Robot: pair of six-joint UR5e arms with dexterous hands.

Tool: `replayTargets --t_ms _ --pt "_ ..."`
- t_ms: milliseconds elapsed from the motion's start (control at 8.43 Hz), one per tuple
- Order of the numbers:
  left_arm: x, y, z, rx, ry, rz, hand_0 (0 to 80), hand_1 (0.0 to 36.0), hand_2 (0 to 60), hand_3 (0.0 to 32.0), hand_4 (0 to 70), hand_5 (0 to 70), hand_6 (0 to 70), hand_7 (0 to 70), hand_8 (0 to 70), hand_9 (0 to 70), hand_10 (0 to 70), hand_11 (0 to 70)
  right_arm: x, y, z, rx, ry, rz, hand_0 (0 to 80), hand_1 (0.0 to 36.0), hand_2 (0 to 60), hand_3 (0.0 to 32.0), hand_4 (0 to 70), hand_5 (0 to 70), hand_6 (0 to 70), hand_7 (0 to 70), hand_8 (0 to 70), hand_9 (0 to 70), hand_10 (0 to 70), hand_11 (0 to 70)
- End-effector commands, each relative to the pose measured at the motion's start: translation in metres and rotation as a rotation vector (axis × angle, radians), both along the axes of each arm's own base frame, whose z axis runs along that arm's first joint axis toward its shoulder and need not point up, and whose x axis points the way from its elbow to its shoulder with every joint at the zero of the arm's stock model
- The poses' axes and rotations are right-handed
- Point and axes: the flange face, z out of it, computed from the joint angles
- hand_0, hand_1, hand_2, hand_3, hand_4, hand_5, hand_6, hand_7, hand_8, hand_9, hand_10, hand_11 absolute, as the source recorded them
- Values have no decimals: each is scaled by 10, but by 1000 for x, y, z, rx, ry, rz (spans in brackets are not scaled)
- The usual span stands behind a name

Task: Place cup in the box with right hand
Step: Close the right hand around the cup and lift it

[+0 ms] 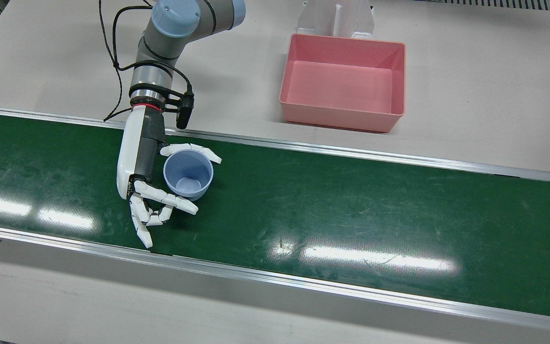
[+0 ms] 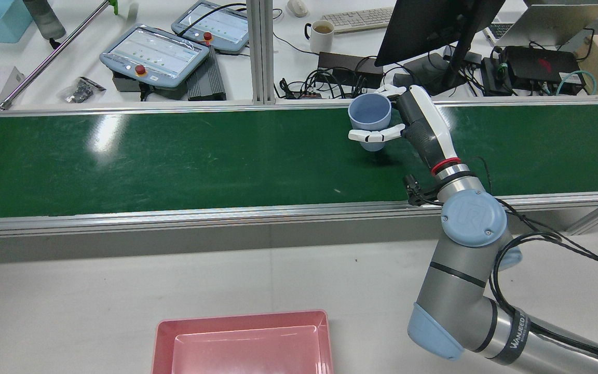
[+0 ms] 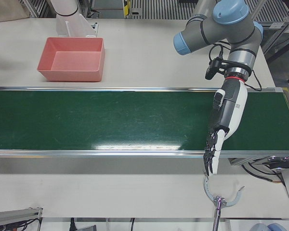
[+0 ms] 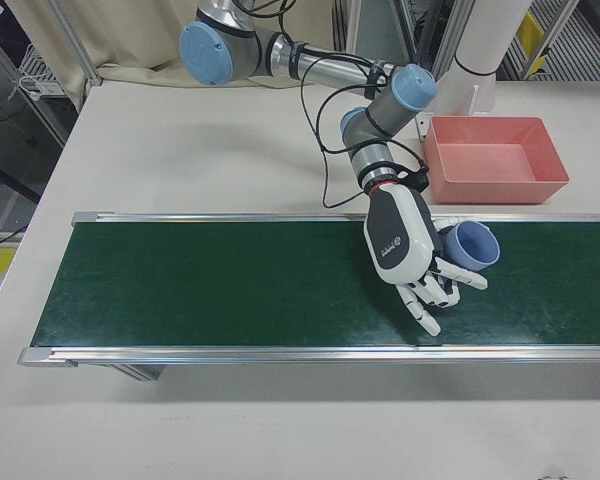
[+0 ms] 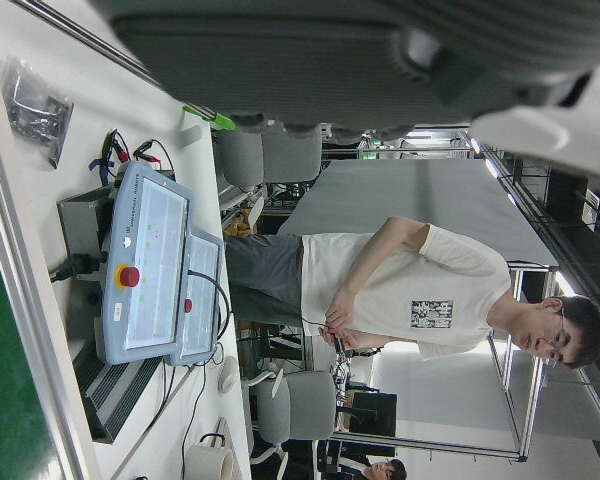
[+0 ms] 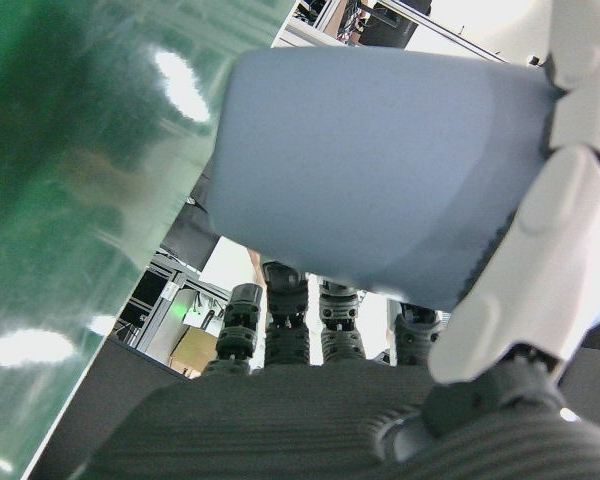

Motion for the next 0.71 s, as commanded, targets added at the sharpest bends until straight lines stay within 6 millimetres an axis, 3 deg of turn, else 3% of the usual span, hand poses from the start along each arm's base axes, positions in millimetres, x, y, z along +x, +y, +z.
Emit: replayTargets --t_ms 0,119,356,475,593 --pt "-1 0 1 -1 0 -1 0 0 0 0 0 0 0 0 0 0 0 0 50 39 -31 85 -26 13 504 209 354 0 508 76 341 700 447 700 113 168" --pt "-1 0 1 -1 0 -1 0 0 0 0 0 0 0 0 0 0 0 0 62 50 -55 136 -47 0 503 209 358 0 520 77 342 700 453 700 117 174" --pt "-1 0 0 0 0 -1 0 0 0 0 0 0 0 0 0 0 0 0 68 70 -101 274 -37 -113 493 196 377 0 579 73 345 700 464 700 134 196" --pt "-1 0 0 0 0 -1 0 0 0 0 0 0 0 0 0 0 0 0 57 84 -109 322 -31 -207 497 168 313 0 657 72 347 700 472 700 145 211" --pt "-1 0 0 0 0 -1 0 0 0 0 0 0 0 0 0 0 0 0 39 100 -116 362 -23 -305 517 101 106 0 700 71 351 700 489 700 163 235"
